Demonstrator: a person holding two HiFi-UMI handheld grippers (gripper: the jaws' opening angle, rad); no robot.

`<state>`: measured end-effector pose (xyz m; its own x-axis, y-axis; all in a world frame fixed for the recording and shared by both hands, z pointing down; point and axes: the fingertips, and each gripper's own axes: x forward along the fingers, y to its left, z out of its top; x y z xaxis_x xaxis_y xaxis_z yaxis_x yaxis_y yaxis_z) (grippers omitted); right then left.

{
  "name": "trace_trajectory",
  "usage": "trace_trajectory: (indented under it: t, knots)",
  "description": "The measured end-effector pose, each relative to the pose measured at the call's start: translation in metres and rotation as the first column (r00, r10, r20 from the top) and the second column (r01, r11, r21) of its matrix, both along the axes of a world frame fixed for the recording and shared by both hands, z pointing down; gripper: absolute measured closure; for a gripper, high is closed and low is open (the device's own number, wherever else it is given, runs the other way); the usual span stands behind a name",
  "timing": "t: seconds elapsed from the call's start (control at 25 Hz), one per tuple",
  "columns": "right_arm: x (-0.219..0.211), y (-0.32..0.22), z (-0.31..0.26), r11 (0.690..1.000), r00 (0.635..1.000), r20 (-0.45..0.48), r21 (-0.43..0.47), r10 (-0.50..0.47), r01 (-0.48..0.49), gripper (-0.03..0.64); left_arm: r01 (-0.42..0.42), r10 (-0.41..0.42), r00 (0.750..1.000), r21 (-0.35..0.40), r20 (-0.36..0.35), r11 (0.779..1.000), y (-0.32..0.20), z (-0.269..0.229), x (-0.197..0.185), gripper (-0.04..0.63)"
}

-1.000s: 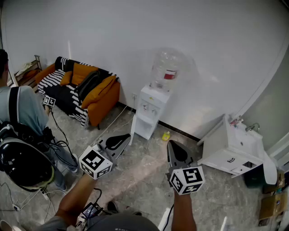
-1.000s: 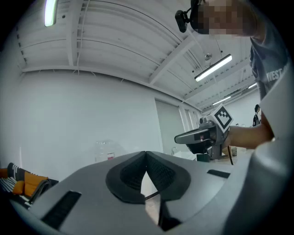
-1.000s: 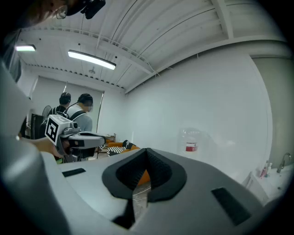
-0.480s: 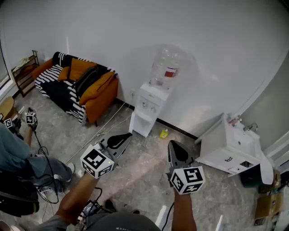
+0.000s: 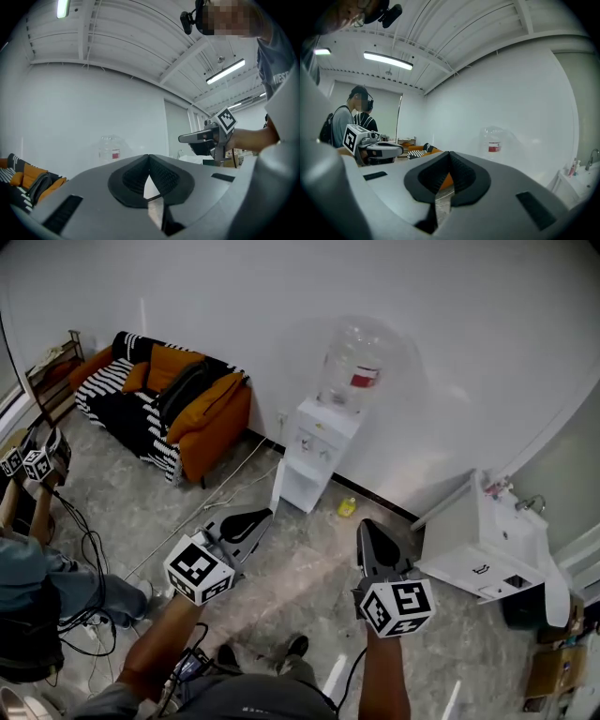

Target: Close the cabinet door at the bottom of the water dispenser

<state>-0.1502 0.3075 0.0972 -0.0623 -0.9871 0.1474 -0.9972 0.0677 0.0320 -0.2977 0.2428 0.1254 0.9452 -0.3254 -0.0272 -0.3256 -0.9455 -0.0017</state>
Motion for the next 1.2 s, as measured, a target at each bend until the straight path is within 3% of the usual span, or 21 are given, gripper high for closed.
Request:
trace_trajectory:
  t: [0.32,0.72,1.2]
  knots:
    - [0.068,-0.037,0.020,0.996,0.996,0.018,0.022,-0.082,0.081,0.595,0.110,-0.111,0.991,0.011,0.075,0.994,-0.024,0.017,0.053,0.580]
    - [0.143,-0.074,0.032,0.985,0.985,0.024,0.006,-0.173,0.173,0.595,0.209,-0.211,0.973,0.035,0.091,0.977,-0.046,0.015,0.116,0.580]
    - [0.190,-0.098,0.031,0.973,0.972,0.062,0.044,-0.227,0.225,0.595,0.243,-0.250,0.959,0.066,0.137,0.968,-0.063,0.014,0.165,0.580]
